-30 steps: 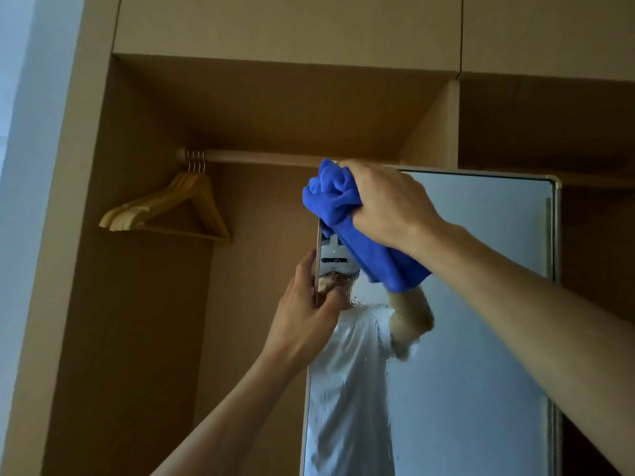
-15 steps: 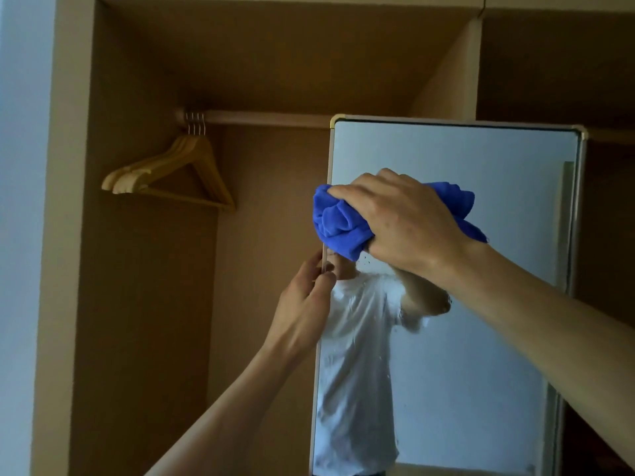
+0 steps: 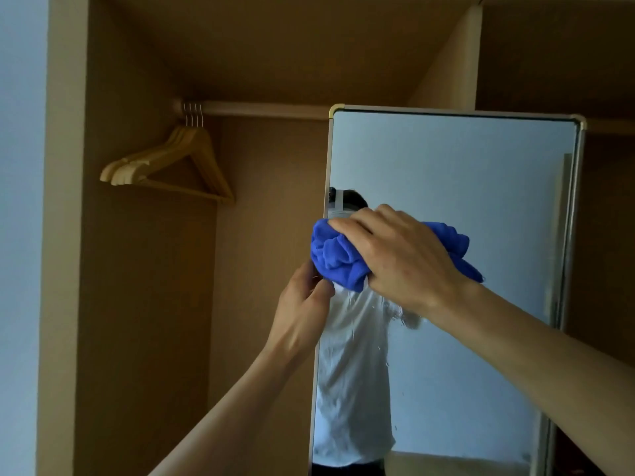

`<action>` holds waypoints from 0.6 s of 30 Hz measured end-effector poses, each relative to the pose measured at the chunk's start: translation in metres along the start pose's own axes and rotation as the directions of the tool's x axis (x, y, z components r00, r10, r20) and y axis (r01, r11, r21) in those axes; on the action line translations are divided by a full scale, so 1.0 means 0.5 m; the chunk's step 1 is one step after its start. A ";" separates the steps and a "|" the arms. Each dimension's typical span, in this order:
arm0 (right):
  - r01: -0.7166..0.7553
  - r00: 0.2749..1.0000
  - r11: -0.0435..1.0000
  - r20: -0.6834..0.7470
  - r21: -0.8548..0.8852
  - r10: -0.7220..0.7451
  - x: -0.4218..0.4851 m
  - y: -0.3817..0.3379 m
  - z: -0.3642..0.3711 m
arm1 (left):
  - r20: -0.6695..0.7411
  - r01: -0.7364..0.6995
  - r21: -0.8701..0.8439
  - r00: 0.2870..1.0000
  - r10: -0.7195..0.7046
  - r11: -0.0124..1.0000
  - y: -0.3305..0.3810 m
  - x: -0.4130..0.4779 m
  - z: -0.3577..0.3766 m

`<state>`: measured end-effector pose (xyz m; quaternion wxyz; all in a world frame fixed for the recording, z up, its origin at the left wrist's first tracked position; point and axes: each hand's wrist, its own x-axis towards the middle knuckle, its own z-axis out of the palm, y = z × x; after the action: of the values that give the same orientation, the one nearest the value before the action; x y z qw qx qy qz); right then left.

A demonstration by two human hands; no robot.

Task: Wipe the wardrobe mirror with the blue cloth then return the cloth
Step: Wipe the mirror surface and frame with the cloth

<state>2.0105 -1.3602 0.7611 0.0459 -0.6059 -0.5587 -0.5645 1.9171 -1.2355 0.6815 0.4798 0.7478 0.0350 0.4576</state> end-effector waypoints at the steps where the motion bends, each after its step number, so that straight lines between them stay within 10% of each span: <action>1: -0.013 1.000 1.000 -0.011 -0.014 0.013 0.008 0.006 -0.006 | 0.006 0.003 0.008 1.000 -0.003 1.000 0.001 0.000 0.001; 18: -0.081 0.995 0.987 0.038 -0.138 0.087 0.061 0.034 -0.049 | 0.039 0.002 0.027 0.999 -0.003 1.000 -0.012 -0.037 0.005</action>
<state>1.9994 -1.3645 0.8020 0.0160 -0.6429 -0.4937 -0.5854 1.9105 -1.2430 0.6645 0.4706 0.7631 0.0327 0.4417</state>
